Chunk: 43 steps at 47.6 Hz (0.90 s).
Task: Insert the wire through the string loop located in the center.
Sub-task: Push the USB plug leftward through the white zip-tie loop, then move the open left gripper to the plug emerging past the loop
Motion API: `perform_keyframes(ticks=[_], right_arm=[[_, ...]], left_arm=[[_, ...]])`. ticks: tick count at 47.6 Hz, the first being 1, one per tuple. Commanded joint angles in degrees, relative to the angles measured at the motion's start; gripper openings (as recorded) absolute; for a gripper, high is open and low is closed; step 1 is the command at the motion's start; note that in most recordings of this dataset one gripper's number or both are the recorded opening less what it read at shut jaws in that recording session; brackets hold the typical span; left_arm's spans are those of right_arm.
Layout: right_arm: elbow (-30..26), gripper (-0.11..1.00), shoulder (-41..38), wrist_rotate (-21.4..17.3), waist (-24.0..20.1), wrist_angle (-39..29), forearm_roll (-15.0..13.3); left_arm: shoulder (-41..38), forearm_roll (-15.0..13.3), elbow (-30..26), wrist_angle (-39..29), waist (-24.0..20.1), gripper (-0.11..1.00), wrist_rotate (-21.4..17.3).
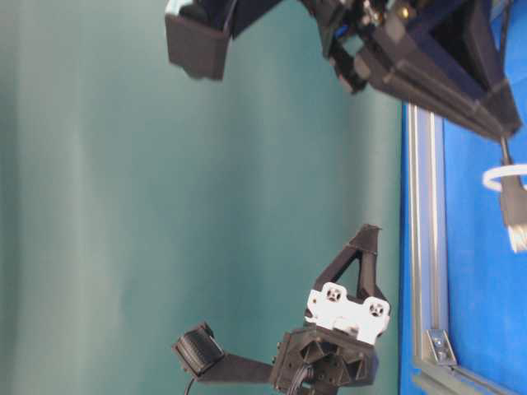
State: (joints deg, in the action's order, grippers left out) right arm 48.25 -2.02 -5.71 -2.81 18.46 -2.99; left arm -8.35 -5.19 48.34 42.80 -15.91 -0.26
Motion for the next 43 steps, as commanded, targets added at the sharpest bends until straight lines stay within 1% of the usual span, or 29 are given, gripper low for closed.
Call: perform_keyframes(ticks=[1, 11, 31, 43], right_arm=[[-2.6, -0.02, -0.4, -0.1, -0.4, 0.6, 0.3], [-4.7, -0.02, -2.0, -0.1, -0.7, 0.6, 0.3], [-4.4, -0.02, -2.1, 0.0, -0.8, 0.5, 0.3], [-4.5, -0.02, -2.1, 0.0, -0.8, 0.5, 0.3]], left_arm=[[1.8, 0.2, -0.5, 0.3, 0.1, 0.00, 0.0], [1.8, 0.2, -0.4, 0.3, 0.1, 0.00, 0.0], [1.8, 0.2, -0.4, 0.4, 0.2, 0.00, 0.4], [2.1, 0.2, 0.3, 0.4, 1.1, 0.00, 0.6]])
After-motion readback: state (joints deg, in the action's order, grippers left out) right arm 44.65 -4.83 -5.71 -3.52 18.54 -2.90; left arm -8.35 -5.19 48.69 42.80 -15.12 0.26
